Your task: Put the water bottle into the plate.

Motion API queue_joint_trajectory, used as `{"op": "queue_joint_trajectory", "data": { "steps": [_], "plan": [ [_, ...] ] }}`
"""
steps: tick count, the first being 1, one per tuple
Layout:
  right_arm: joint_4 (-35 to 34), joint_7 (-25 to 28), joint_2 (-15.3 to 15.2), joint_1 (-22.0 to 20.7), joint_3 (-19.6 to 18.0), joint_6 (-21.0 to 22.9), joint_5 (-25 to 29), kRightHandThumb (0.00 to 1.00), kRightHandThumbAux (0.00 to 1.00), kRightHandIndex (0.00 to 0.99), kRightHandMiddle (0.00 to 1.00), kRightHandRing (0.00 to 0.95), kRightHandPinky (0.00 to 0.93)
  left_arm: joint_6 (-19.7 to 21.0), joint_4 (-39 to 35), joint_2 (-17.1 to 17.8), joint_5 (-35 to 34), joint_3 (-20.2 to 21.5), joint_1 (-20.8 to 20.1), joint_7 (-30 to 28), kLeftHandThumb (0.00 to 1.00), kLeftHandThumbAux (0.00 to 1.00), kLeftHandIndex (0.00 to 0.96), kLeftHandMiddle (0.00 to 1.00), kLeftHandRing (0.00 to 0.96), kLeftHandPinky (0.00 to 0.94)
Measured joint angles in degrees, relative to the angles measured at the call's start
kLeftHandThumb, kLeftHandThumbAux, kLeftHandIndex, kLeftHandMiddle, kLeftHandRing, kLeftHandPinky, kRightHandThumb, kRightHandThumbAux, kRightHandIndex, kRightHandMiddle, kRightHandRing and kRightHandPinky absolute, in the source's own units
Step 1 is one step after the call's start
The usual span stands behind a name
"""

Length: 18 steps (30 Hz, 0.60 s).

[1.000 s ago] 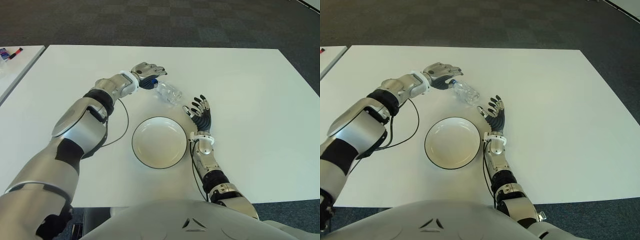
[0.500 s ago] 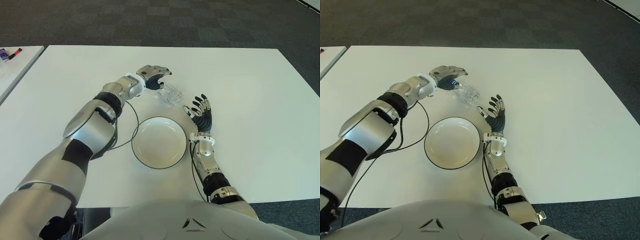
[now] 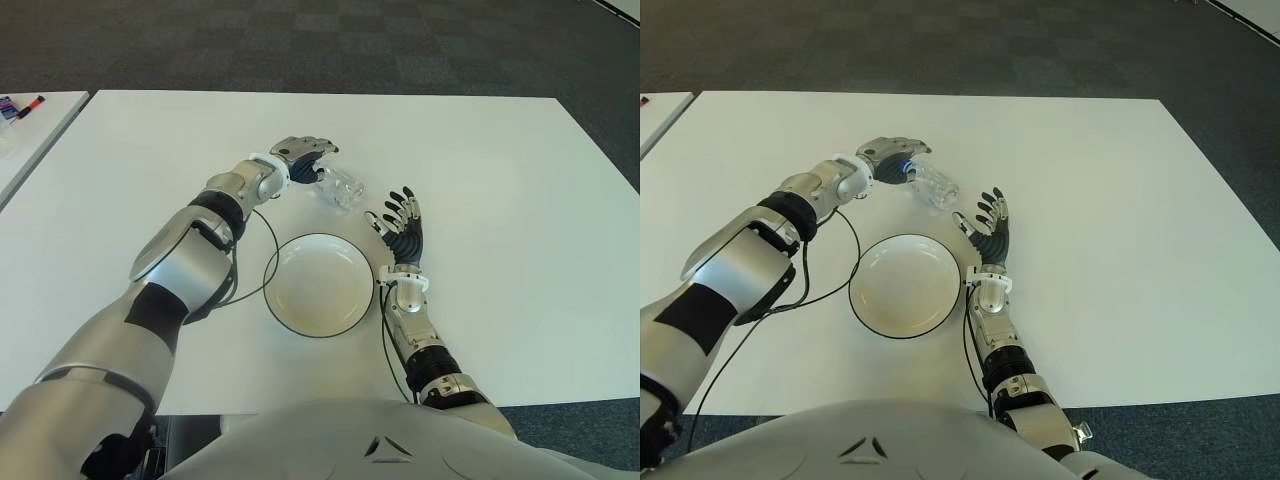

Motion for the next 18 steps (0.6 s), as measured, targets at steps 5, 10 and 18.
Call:
{"op": "queue_joint_trajectory", "data": {
  "steps": [5, 10, 18],
  "plan": [
    [-0.1, -0.4, 0.0, 0.0, 0.0, 0.0, -0.9, 0.595, 0.768, 0.084, 0.211, 0.221, 0.277, 0.1, 0.0, 0.0, -0.6, 0.9, 0.1, 0.0, 0.615, 0.567, 0.0, 0.047, 0.081, 0.154],
    [-0.2, -0.4, 0.0, 0.0, 0.0, 0.0, -1.1, 0.589, 0.762, 0.087, 0.214, 0.223, 0.277, 0.1, 0.0, 0.0, -0.8, 1.2, 0.1, 0.0, 0.612, 0.56, 0.0, 0.049, 0.083, 0.167],
    [-0.3, -0.6, -0.1, 0.0, 0.0, 0.1, -1.6, 0.563, 0.739, 0.088, 0.217, 0.229, 0.285, 0.1, 0.0, 0.0, -1.0, 1.4, 0.2, 0.0, 0.615, 0.547, 0.0, 0.063, 0.104, 0.201]
  ]
}}
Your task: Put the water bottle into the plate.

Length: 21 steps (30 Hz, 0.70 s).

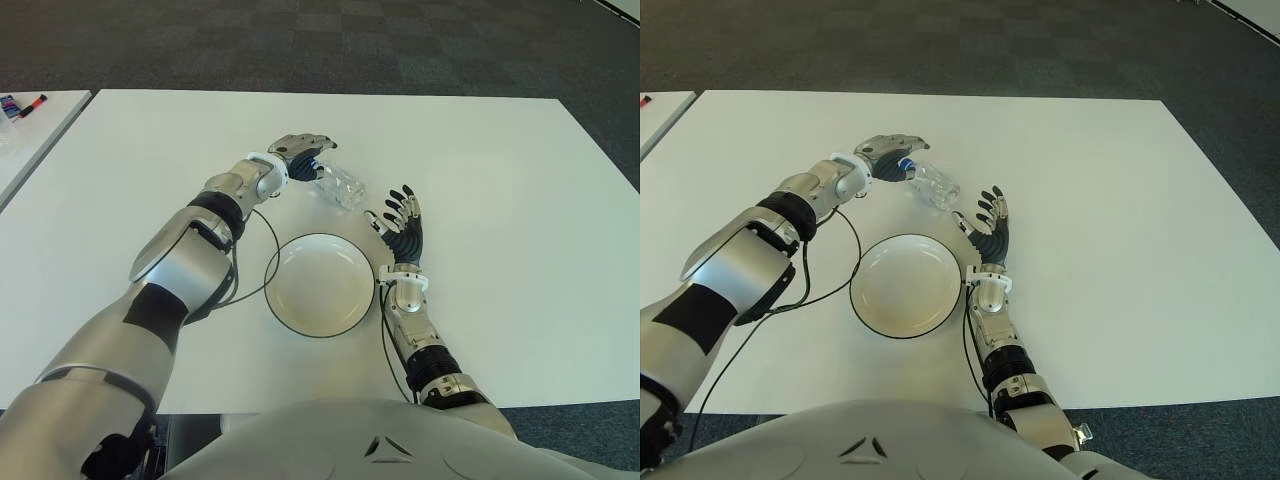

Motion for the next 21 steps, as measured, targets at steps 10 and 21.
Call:
{"op": "queue_joint_trajectory", "data": {
  "steps": [10, 21],
  "plan": [
    [-1.4, -1.4, -0.2, -0.6, 0.3, 2.6, -3.0, 0.537, 0.682, 0.094, 0.199, 0.209, 0.256, -0.1, -0.1, 0.3, -1.0, 1.0, 0.7, 0.6, 0.59, 0.546, 0.0, 0.051, 0.088, 0.161],
    [-5.3, -5.2, -0.2, -8.3, -0.1, 10.4, -9.7, 0.511, 0.6, 0.092, 0.166, 0.189, 0.247, -1.9, -1.5, 2.5, -5.3, 5.5, 4.0, 3.1, 0.563, 0.583, 0.0, 0.045, 0.069, 0.121]
  ]
}}
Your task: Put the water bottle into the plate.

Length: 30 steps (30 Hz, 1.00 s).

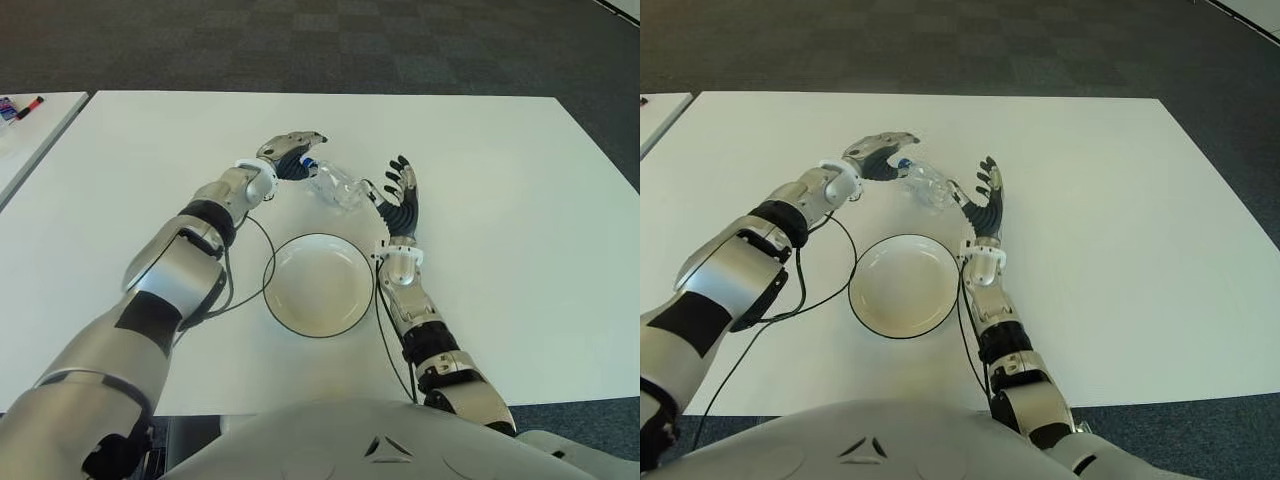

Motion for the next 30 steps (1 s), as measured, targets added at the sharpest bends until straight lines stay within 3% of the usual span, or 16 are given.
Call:
{"op": "queue_joint_trajectory", "data": {
  "steps": [11, 22, 30],
  "plan": [
    [-0.6, -1.0, -1.6, -1.7, -0.2, 6.6, -4.3, 0.507, 0.597, 0.094, 0.161, 0.179, 0.231, -2.1, -3.4, 0.9, -7.2, 7.8, 5.2, 3.7, 0.572, 0.604, 0.0, 0.076, 0.088, 0.124],
    [-2.4, 0.7, -2.4, -3.0, -0.3, 10.6, -4.3, 0.507, 0.594, 0.093, 0.159, 0.172, 0.22, -2.5, -7.8, -1.9, -14.6, 14.4, 11.1, 3.7, 0.555, 0.615, 0.0, 0.091, 0.099, 0.141],
    [-0.2, 1.5, -3.8, -6.4, 0.0, 11.4, -5.1, 0.49, 0.603, 0.083, 0.156, 0.166, 0.21, -2.2, -11.5, -4.4, -16.9, 16.8, 14.3, 3.7, 0.548, 0.61, 0.01, 0.106, 0.123, 0.19]
  ]
}}
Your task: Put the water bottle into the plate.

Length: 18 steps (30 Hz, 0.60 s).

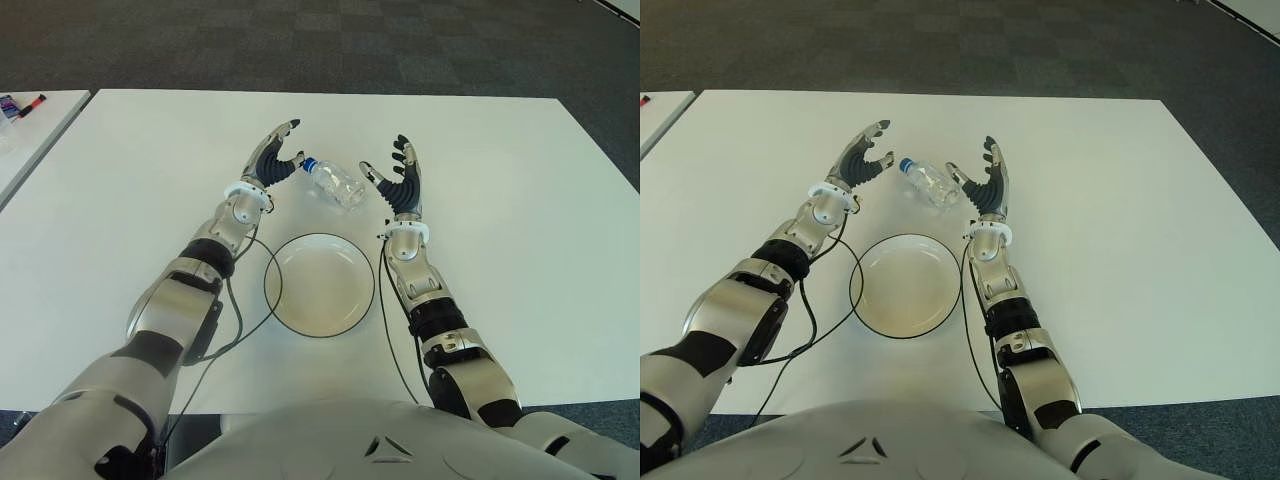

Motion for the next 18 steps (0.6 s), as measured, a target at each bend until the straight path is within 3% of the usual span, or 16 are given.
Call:
{"op": "queue_joint_trajectory", "data": {
  "steps": [18],
  "plan": [
    [12.4, 4.2, -4.7, -14.4, 2.3, 4.6, -2.0, 0.496, 0.606, 0.05, 0.145, 0.163, 0.22, 1.2, -5.5, -3.8, -4.3, 2.9, 4.3, -0.4, 0.662, 0.585, 0.038, 0.127, 0.151, 0.226]
  ]
}}
